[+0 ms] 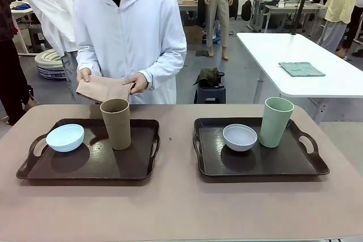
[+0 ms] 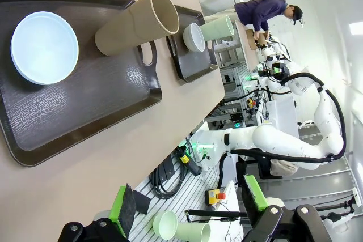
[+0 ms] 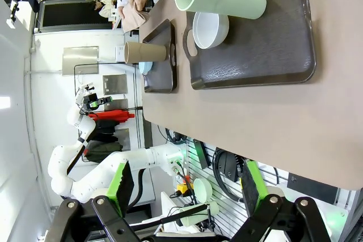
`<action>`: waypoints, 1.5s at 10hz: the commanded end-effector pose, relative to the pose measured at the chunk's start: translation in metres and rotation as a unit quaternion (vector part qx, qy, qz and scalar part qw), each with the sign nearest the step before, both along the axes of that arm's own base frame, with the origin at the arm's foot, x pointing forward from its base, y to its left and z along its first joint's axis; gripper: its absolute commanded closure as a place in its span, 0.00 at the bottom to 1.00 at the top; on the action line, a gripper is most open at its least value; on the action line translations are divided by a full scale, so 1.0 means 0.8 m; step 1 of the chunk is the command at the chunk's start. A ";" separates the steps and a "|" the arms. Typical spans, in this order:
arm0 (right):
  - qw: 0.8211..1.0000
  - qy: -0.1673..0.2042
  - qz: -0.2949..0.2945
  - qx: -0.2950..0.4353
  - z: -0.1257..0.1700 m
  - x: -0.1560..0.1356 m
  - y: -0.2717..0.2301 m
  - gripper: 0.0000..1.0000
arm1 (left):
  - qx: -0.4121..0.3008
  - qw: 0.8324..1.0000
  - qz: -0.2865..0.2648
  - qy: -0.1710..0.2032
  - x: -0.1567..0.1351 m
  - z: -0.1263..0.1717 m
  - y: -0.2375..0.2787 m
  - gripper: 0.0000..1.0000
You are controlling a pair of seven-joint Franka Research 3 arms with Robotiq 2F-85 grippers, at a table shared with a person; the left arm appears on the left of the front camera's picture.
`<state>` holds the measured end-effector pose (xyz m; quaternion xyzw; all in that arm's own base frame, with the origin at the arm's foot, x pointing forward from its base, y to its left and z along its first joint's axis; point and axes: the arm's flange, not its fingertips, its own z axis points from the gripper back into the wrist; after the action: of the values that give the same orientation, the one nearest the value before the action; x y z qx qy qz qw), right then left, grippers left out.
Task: Set up a tray with a mat and arrange the tableware.
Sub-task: Pick up the Picnic Bowl and Reusable plastic cup from the Handle tray in front of the human's position and hold them in the air.
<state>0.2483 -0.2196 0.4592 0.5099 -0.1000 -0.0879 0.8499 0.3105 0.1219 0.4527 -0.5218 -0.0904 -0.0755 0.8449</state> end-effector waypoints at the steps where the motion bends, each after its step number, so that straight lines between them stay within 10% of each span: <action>1: 1.000 -0.008 0.002 0.007 0.000 0.001 -0.001 0.00 | -0.009 1.000 -0.002 -0.007 0.001 0.000 0.002 0.00; 15: 1.000 -0.008 0.002 0.007 0.000 0.001 -0.001 0.00 | -0.009 1.000 -0.002 -0.007 0.001 0.000 0.002 0.00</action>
<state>0.2483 -0.2196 0.4592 0.5099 -0.1000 -0.0879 0.8499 0.3105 0.1219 0.4527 -0.5219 -0.0904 -0.0755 0.8449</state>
